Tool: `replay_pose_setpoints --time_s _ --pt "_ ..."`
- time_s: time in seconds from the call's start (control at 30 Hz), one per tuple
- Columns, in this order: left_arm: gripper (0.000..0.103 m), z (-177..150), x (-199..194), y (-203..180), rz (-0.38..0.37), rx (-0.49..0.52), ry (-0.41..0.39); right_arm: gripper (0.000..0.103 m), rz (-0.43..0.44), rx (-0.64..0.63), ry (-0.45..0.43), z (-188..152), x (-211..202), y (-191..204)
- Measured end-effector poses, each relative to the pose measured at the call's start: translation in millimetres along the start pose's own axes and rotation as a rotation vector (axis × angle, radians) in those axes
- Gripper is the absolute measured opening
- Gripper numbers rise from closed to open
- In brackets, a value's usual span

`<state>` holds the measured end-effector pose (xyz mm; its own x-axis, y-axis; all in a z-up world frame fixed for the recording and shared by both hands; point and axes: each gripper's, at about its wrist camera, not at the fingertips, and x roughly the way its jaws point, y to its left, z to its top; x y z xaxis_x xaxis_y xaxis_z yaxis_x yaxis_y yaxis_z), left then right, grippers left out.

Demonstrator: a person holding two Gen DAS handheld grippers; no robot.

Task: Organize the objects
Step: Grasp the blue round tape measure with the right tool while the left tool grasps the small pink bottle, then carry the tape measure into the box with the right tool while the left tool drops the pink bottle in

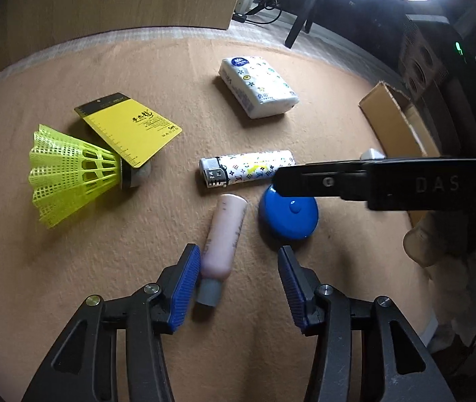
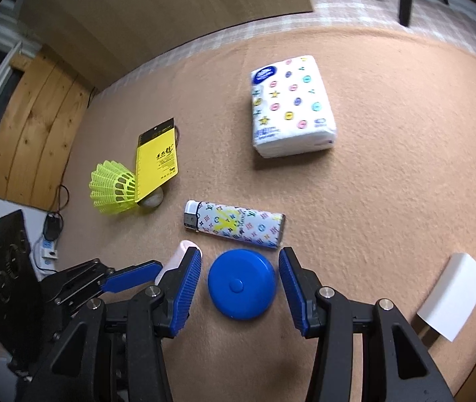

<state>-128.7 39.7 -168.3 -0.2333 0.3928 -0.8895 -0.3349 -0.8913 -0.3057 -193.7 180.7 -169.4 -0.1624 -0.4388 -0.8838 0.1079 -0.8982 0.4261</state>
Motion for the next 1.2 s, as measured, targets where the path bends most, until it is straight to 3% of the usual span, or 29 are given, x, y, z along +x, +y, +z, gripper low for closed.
replay_pose_setpoints --time_s 0.13,0.27,0.37,0.63,0.87,1.2 --pt "0.051 1.6 1.5 -4.9 0.034 0.004 -0.015 0.045 -0.049 -0.049 0.003 -0.8 5.7 10.6" --pt "0.024 -0.2 7.8 -2.2 0.113 -0.012 0.007 0.045 -0.087 -0.092 0.001 -4.9 8.1 18.8" --pt "0.021 -4.0 2.4 5.5 0.123 -0.037 -0.001 0.045 -0.106 -0.116 0.002 -9.2 9.1 20.3" --pt "0.021 -13.4 -8.6 20.6 0.123 -0.103 -0.020 0.051 -0.236 -0.282 -0.001 -23.8 19.1 44.4" --pt "0.021 -23.3 -14.2 22.6 0.115 -0.136 -0.032 0.047 -0.331 -0.384 -0.014 -36.6 22.7 56.0" --pt "0.021 -10.8 -17.1 5.6 0.094 -0.139 -0.065 0.046 -0.247 -0.284 -0.069 -42.9 -16.1 25.0"
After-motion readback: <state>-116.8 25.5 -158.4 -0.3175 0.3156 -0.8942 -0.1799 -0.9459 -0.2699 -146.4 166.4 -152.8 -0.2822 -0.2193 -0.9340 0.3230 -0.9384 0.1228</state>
